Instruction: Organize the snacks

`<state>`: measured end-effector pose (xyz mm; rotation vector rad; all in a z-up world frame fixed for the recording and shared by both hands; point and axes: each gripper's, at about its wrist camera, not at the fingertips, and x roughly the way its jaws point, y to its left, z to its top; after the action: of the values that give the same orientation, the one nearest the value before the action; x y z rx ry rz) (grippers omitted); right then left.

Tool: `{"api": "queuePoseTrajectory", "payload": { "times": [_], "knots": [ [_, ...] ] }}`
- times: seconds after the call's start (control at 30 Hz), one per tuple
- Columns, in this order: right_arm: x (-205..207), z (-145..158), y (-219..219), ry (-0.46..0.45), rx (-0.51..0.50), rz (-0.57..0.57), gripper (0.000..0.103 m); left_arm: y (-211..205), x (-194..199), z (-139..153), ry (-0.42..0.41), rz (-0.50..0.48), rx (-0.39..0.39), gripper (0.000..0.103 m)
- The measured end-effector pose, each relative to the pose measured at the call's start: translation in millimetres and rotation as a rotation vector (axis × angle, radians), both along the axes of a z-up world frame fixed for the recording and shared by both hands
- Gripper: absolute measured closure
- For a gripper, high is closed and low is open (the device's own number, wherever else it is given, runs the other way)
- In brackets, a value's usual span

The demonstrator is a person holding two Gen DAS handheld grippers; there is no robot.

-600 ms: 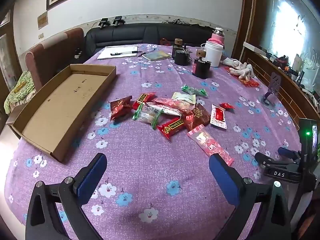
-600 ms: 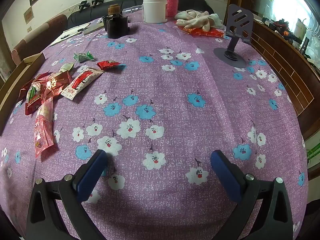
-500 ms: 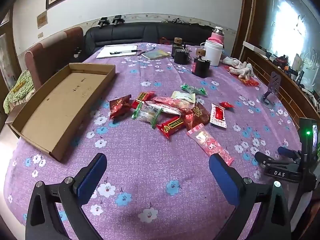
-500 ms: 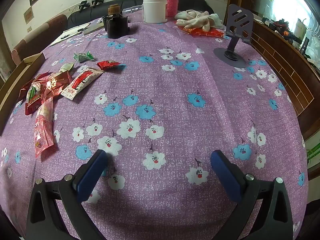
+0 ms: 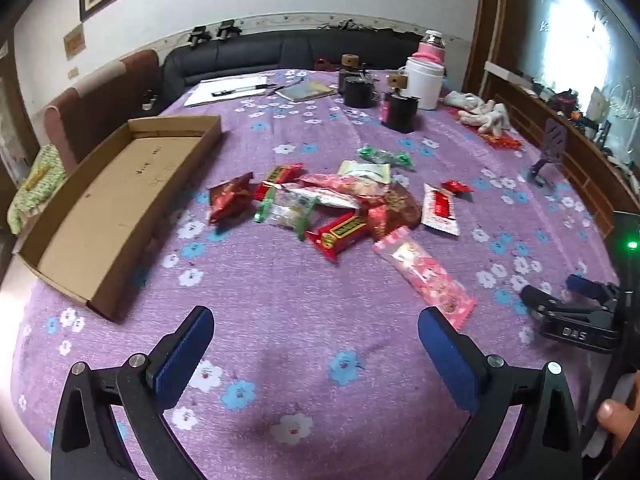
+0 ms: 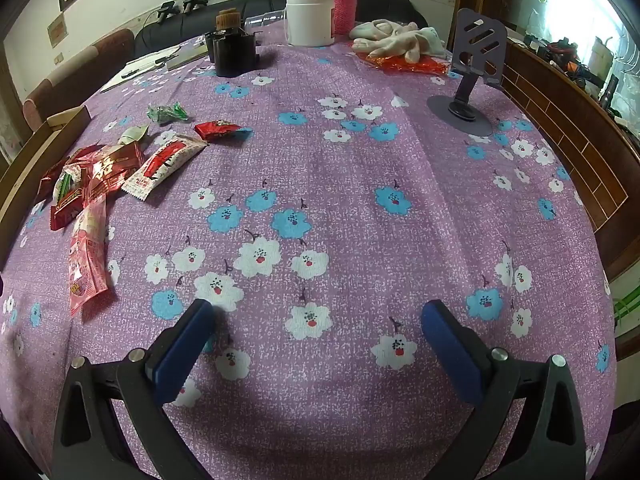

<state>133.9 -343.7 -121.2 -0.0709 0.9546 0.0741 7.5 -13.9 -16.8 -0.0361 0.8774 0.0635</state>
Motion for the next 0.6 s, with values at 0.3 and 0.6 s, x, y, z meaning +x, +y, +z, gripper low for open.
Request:
{"api": "queuePoseTrajectory", "payload": {
  "times": [0.3,0.6],
  "knots": [
    [0.1,-0.3,0.5,0.001,0.002,0.0,0.0,13.7,0.7,-1.3,-0.046,0.018,-0.042,0.0],
    [1.8,6.7,0.4,0.03,0.144,-0.01,0.0,18.9,5.3,-0.7,-0.012,-0.01,-0.116,0.0]
  ]
}}
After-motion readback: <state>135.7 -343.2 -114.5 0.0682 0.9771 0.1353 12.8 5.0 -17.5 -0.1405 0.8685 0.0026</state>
